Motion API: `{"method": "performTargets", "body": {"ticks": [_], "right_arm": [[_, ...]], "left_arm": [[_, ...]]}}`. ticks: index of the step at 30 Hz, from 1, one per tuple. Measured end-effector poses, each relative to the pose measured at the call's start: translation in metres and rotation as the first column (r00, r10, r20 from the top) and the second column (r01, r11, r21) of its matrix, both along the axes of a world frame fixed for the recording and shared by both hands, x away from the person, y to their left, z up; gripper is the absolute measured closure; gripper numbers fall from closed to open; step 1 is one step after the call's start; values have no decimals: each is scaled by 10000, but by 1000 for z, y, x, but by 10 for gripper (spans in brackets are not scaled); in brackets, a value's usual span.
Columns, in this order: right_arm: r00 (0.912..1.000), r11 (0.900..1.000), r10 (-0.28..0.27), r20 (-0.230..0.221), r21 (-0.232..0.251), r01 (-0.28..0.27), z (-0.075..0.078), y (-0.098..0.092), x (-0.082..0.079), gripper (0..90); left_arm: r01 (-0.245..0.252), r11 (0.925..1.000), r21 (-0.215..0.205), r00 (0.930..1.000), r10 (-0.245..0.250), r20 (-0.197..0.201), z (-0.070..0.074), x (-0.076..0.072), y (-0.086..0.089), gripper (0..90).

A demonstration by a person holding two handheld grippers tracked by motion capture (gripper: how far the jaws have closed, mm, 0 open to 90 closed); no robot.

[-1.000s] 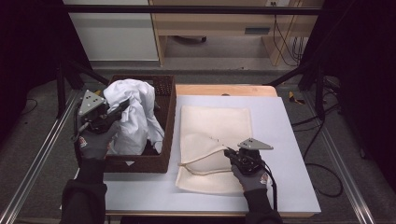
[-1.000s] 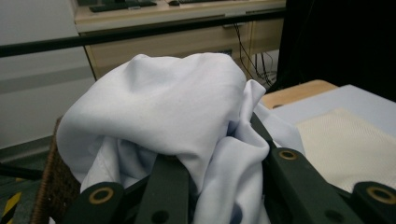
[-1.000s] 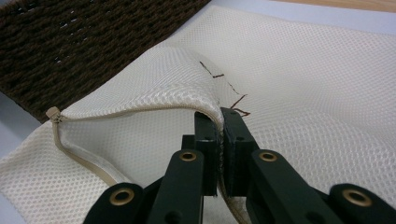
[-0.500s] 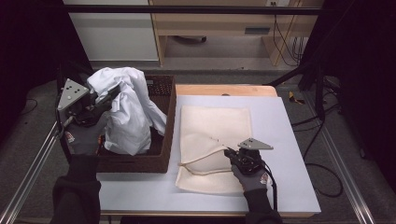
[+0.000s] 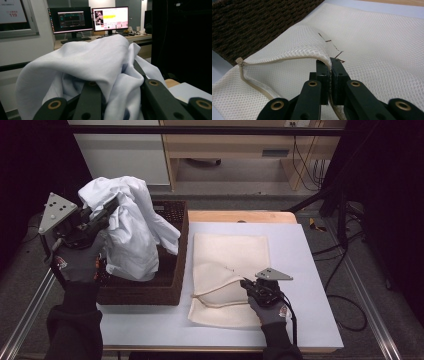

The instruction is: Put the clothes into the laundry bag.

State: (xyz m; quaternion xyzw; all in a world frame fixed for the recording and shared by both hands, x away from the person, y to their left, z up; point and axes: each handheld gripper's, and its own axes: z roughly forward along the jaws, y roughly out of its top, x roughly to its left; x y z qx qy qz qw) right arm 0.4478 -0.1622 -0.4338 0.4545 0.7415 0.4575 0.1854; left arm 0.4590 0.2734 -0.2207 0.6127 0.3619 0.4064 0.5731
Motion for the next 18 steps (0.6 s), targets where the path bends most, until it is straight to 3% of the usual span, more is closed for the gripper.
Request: {"method": "performTargets", "body": {"ticks": [12,18], "right_arm": [[10000,10000,-29,44,50,29,1,-1,0,868],[10000,9999,-57,50,136,56,1,-3,1,868]], "left_arm": [[473,9988,-154,9976,-464,516,23,-18,-12,751],[1034,9945,-195,9924,-1018,698,33,-31,-23,751]]}}
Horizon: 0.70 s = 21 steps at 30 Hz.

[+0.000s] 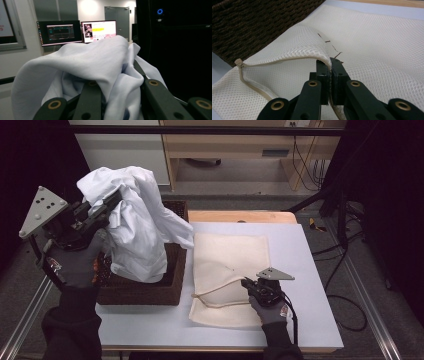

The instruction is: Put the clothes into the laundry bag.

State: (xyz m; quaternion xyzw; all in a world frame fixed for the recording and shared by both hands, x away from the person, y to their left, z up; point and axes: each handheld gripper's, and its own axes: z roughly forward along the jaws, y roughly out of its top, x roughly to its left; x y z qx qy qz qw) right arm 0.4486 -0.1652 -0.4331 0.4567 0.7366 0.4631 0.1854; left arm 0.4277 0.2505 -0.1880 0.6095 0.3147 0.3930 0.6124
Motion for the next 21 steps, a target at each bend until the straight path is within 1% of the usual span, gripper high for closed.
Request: {"method": "performTargets", "body": {"ticks": [1,3,6,9,12,13,14,16,18,21], "right_arm": [[10000,10000,-11,0,-1,11,0,0,0,868],[10000,10000,-42,16,10,42,0,0,0,868],[10000,9999,-68,14,110,68,0,-1,1,868],[9999,9998,-120,4,134,120,0,-2,2,870],[9999,9997,-152,-28,214,152,0,-4,3,870],[9999,9996,-171,-11,208,171,0,-5,3,870],[9998,9996,-191,-7,222,191,0,-6,4,870],[9997,9991,-248,-9,348,248,0,-8,4,870],[9997,9990,-251,8,365,250,0,-10,5,870],[9996,9987,-294,-23,426,295,-1,-11,8,870]], "left_arm": [[134,9999,41,9998,-135,153,2,-3,-4,751],[431,9991,1,9990,-431,121,4,-8,-9,750],[795,9968,105,9967,-797,170,5,-14,-18,751],[1277,9916,211,9916,-1281,177,7,-22,-31,751],[1591,9866,354,9870,-1598,175,7,-28,-41,750],[1726,9844,350,9848,-1732,143,7,-29,-45,750],[1942,9801,406,9808,-1947,90,5,-32,-51,750],[2139,9759,444,9768,-2141,5,3,-34,-57,750],[2362,9704,510,9717,-2360,-96,1,-37,-64,750],[2817,9581,525,9594,-2804,-306,-4,-41,-74,750]]}}
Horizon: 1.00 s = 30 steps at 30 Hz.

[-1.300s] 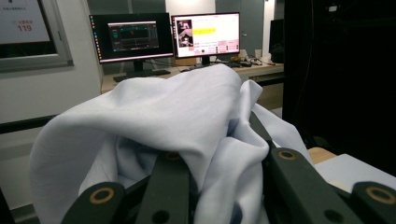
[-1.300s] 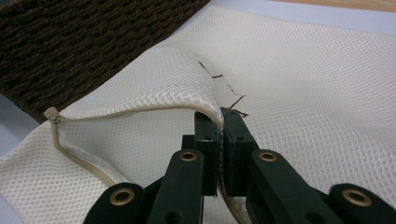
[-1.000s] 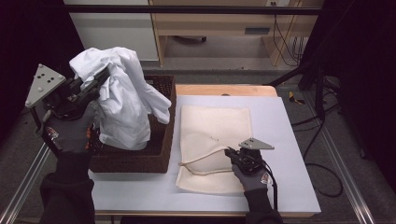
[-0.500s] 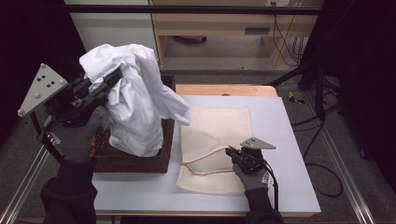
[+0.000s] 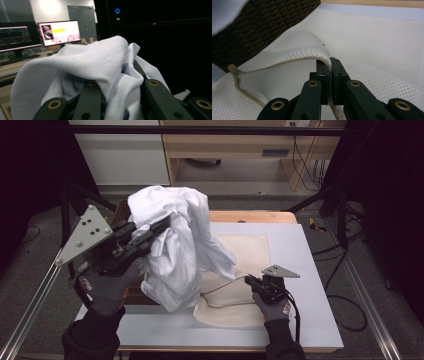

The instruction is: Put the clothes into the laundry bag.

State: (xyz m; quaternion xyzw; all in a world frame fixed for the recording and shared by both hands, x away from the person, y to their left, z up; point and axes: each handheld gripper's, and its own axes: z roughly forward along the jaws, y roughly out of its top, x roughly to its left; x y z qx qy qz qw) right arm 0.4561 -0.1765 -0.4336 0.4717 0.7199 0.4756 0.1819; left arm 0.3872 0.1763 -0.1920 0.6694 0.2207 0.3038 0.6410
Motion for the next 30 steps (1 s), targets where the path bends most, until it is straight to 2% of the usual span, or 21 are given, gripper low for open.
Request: {"method": "performTargets", "body": {"ticks": [5,12,22,25,29,30], "right_arm": [[9999,9999,-106,-7,66,106,-1,-5,5,870],[9996,9994,-299,8,181,299,-2,-8,8,870],[9994,9993,-360,-11,68,360,-3,-7,9,870],[9994,9994,-341,-29,73,341,-3,-6,9,871],[9995,9995,-323,-24,58,324,-3,-6,9,871],[9995,9994,-325,-28,73,325,-3,-6,9,871]], "left_arm": [[646,9978,136,9978,-644,-156,-6,-11,-14,750],[1585,9859,537,9861,-1554,-588,-26,-30,-32,750],[2219,9698,1015,9699,-2088,-1252,-61,-37,-45,749],[2386,9636,1209,9638,-2197,-1511,-72,-39,-50,749],[2642,9529,1488,9524,-2335,-1959,-89,-36,-60,749],[2751,9484,1576,9474,-2395,-2121,-95,-34,-64,749]]}}
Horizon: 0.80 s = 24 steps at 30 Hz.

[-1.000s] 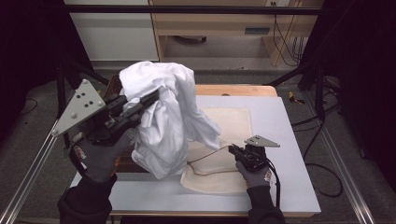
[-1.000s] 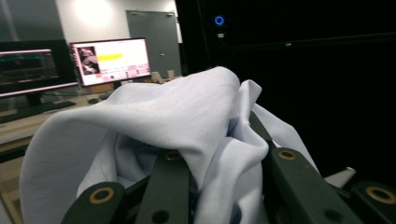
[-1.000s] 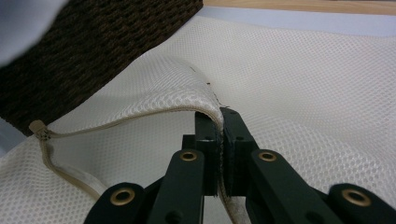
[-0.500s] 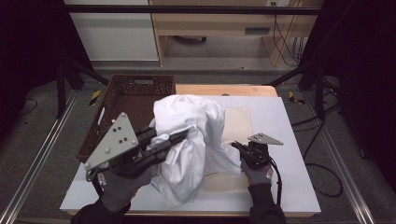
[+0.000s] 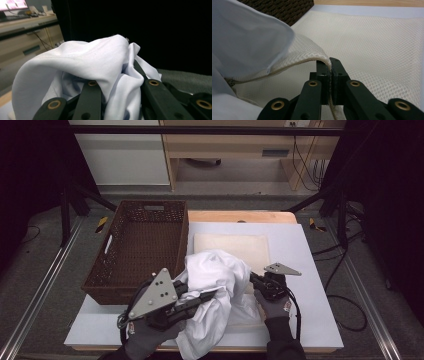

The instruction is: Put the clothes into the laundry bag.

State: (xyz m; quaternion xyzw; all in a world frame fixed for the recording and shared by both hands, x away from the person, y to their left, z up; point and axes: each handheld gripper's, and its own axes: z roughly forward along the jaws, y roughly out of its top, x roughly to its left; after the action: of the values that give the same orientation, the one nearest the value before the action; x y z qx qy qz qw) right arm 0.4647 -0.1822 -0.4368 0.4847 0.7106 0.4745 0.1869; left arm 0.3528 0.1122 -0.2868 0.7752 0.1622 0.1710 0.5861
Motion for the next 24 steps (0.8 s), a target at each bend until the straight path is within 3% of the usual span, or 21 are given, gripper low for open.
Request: {"method": "performTargets", "body": {"ticks": [7,14,21,22,24], "right_arm": [[10000,10000,-1,9,18,1,1,-1,0,872],[10000,10000,11,36,71,-12,1,0,-1,872],[10000,10000,59,52,-29,-59,0,1,-1,872],[10000,10000,71,66,-56,-70,0,2,-1,872],[9999,9999,103,49,-33,-102,1,3,-2,872]], "left_arm": [[203,9978,636,9970,-154,-753,-31,10,-19,749],[447,9857,1626,9870,-185,-1595,-67,23,-38,748],[505,9708,2347,9794,-22,-2017,-97,37,-55,746],[473,9705,2365,9793,16,-2026,-102,38,-60,745],[378,9624,2689,9829,128,-1839,-109,42,-68,741]]}}
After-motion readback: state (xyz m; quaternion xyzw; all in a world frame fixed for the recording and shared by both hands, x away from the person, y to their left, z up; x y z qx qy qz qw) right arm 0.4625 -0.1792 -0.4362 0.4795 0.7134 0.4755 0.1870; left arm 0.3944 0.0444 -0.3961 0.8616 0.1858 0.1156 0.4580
